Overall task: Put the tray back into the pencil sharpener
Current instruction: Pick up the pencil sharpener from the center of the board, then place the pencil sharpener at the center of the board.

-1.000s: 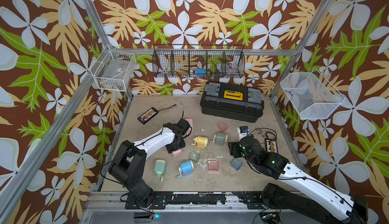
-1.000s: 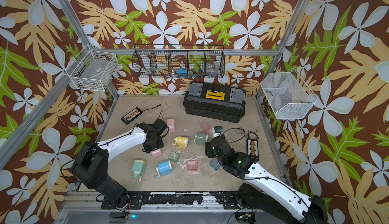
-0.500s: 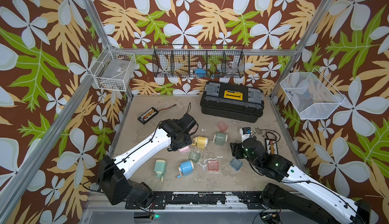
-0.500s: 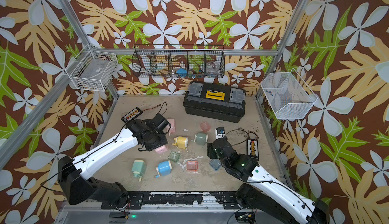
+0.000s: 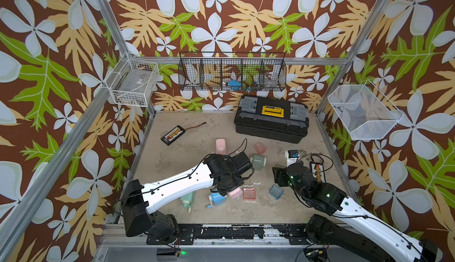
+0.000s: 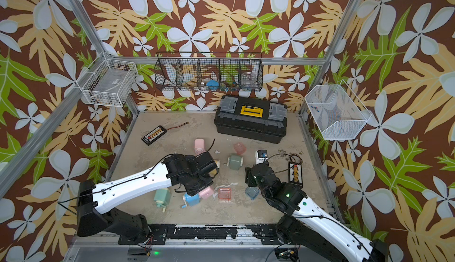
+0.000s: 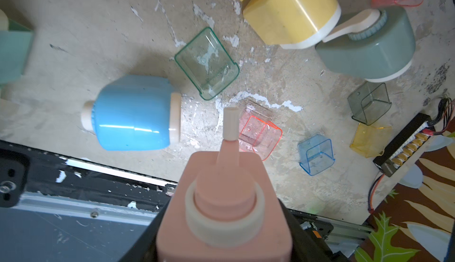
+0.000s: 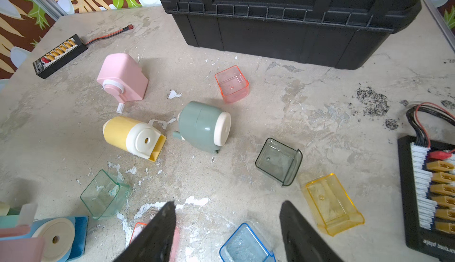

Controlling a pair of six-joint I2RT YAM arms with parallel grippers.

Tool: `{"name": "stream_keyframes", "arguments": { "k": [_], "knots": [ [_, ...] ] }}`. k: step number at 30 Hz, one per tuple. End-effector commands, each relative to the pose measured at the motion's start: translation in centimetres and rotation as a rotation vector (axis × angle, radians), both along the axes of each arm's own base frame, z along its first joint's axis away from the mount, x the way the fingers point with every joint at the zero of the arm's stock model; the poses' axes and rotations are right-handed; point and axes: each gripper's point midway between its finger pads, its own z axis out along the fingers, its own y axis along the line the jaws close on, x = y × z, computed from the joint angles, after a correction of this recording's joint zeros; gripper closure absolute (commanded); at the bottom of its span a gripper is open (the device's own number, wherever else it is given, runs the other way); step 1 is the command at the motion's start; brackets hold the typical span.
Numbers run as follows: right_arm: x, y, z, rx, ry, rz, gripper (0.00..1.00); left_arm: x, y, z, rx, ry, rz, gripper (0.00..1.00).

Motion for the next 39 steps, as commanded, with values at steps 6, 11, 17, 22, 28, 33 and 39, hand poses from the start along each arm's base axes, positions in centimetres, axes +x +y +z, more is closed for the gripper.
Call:
{"name": "stream_keyframes", "arguments": {
  "k": [6,11,17,22,28,33,39],
  "knots": [
    [-0.2,-0.9,-0.3,0.000,-0.001,-0.040,0.32,-2.1,-0.4,-2.7,-0.032,0.066,0.157,0.82],
    [-0.4,-0.9,-0.6,0.000,0.007,-0.039,0.32,-2.5,0.7,-5.1,-0.009,0.081,0.252,0.82],
    [-0.3,-0.8,-0.6,0.001,0.011,-0.038,0.33,-2.4,-0.1,-6.4,0.014,0.094,0.295,0.82],
    [-0.4,-0.8,-0.7,-0.006,0.016,-0.035,0.32,-2.3,-0.3,-7.6,0.037,0.107,0.329,0.80],
    [-0.4,-0.8,-0.8,-0.005,0.018,-0.035,0.32,-2.0,-0.5,-8.8,0.069,0.105,0.360,0.78],
    [-0.4,-0.8,-0.7,-0.001,0.016,-0.035,0.32,-1.6,-1.0,-9.2,0.086,0.099,0.357,0.74],
    [-0.4,-0.8,-0.6,0.002,0.013,-0.035,0.32,-1.5,-0.7,-9.9,0.126,0.099,0.355,0.70]
  ]
}}
